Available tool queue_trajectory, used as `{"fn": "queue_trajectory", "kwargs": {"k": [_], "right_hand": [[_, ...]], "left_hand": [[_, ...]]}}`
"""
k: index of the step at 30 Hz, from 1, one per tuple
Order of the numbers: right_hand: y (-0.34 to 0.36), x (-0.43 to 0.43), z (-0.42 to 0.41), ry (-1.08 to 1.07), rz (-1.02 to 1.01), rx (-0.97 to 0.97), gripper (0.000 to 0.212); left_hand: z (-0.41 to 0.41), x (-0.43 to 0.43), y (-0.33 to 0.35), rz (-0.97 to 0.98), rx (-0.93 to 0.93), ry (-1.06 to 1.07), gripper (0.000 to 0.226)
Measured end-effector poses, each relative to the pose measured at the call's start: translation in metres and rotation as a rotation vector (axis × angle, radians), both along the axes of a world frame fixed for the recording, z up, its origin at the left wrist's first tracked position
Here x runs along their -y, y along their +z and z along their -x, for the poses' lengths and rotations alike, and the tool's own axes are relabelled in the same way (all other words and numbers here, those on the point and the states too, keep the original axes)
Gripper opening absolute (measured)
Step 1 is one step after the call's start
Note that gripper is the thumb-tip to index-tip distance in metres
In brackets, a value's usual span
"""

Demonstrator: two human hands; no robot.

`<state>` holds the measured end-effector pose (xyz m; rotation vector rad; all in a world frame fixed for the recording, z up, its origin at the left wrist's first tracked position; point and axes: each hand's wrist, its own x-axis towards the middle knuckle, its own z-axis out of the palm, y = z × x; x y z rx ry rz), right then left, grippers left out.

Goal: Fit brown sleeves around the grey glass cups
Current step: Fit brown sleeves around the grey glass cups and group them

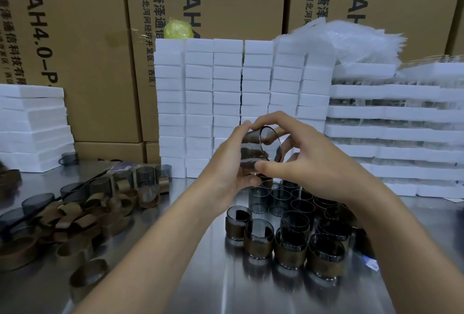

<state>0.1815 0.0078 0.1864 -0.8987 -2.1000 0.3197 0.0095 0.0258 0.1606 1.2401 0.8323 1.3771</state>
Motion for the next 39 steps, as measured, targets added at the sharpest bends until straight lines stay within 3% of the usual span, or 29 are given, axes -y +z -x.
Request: {"fn": "queue_trajectory", "kwargs": {"k": [5,11,14,17,19,23,25,27,34,39], "right_hand": [[-0.003,-0.002,-0.002,-0.064,-0.004,0.051,0.054],[-0.003,-0.003,-0.006,-0.033,0.166,-0.072,0.044],[-0.001,-0.003,-0.013,-0.085,0.217,-0.124,0.052],[0.001,-0.001,-0.02,-0.117,0.235,-0.112,0.064],[0.003,0.001,-0.021,-0.116,0.246,-0.097,0.066],[0.004,0.003,-0.021,-0.113,0.246,-0.043,0.063],[0.005,0.004,-0.021,-0.11,0.251,-0.029,0.063],[0.004,0.004,-0.021,-0.11,0.253,-0.014,0.063],[0.004,0.002,-0.025,-0.124,0.257,0.003,0.064],[0.002,-0.005,-0.028,-0.129,0.248,-0.003,0.052]], "left_hand": [[-0.005,0.0,-0.004,-0.079,-0.146,0.063,0.052],[-0.003,-0.017,-0.018,-0.236,-0.285,0.102,0.031],[0.024,-0.044,-0.028,-0.285,-0.419,0.273,0.025],[0.071,-0.076,-0.058,-0.257,-0.753,0.672,0.007],[0.107,-0.091,-0.085,-0.143,-1.135,0.901,0.034],[0.154,-0.106,-0.122,0.212,-1.496,0.864,0.072],[0.162,-0.106,-0.134,0.273,-1.587,0.848,0.068],[0.164,-0.104,-0.14,0.207,-1.668,0.888,0.054],[0.16,-0.099,-0.131,0.208,-1.658,0.847,0.027],[0.15,-0.095,-0.102,0.159,-1.301,0.676,0.015]]}}
